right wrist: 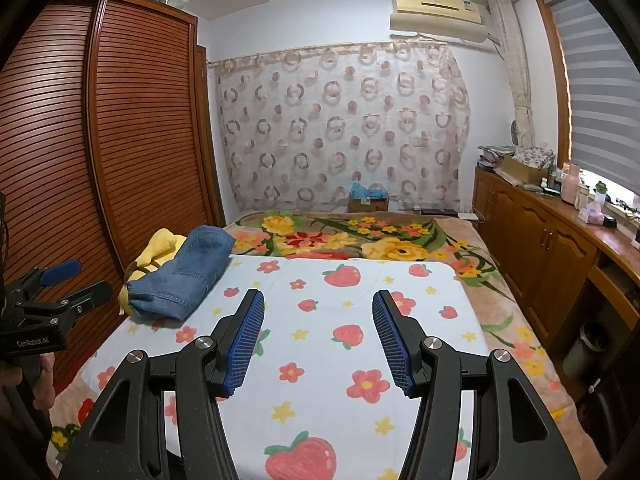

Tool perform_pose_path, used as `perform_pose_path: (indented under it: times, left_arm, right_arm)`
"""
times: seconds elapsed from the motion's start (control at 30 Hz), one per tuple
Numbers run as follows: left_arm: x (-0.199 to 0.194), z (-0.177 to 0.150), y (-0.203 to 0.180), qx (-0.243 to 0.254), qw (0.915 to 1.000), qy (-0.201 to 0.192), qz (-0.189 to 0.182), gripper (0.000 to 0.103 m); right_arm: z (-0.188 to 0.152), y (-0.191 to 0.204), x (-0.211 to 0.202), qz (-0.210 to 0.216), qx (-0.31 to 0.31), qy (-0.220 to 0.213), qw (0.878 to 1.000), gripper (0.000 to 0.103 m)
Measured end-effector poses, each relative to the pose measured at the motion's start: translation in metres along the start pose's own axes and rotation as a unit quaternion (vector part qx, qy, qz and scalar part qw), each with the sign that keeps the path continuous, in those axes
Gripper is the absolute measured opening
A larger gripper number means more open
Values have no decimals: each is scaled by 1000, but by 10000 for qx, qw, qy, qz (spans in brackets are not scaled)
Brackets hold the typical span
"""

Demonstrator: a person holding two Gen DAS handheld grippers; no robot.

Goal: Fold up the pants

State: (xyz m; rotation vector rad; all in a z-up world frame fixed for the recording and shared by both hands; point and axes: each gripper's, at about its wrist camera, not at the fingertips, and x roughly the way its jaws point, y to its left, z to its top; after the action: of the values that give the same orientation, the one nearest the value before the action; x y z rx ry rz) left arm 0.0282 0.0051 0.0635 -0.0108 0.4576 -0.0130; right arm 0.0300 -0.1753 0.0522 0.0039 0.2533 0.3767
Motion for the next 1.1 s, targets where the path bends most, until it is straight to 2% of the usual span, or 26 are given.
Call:
perform_pose_path:
  times: [1.1]
  left_arm:
    - [0,-2,1,-10,10000,-20,9,103]
  right_arm:
    - [6,-16,-7,92,-73,-53,9999,58]
